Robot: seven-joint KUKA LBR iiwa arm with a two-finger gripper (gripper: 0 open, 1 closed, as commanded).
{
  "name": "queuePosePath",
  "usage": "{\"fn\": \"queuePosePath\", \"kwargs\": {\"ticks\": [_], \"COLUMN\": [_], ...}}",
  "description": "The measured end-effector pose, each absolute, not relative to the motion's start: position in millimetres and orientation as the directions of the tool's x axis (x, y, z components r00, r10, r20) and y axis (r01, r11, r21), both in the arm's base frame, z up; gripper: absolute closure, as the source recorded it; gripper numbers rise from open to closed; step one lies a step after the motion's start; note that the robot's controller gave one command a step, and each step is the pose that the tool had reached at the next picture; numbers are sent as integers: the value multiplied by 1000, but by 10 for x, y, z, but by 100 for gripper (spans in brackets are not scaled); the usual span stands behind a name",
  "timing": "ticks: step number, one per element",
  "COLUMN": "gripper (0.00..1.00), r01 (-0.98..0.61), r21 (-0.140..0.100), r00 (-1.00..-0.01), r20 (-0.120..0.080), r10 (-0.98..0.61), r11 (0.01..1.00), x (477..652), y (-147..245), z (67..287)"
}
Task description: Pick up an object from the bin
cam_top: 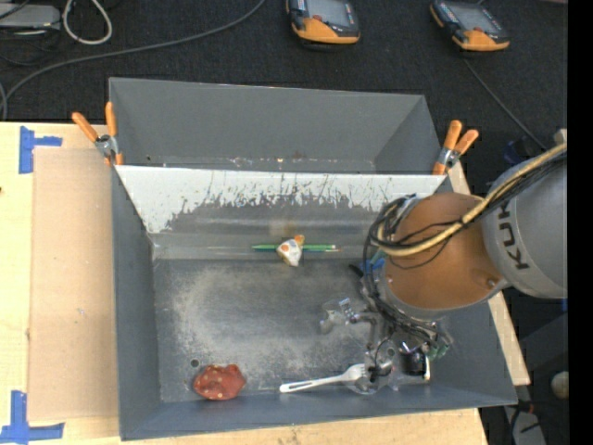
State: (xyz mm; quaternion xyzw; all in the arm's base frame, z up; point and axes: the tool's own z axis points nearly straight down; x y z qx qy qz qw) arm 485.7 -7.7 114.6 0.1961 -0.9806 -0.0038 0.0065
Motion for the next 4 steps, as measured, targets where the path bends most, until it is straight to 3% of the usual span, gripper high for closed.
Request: {"fn": "queuePosePath", "kwargs": {"ticks": [1,2,3,4], "gripper": [0,100,100,100], "r01": [-791,-399,-396,-395], "r21": [-5,12,15,14], "r00": [-612,-917,-918,-918], "r20": [0,13,12,7], "r10": [-791,-399,-397,-395], "r11": [612,917,918,918], "x": [5508,4759,4688,4701], "y": [-645,256,365,380], "z": [869,711,698,1905]}}
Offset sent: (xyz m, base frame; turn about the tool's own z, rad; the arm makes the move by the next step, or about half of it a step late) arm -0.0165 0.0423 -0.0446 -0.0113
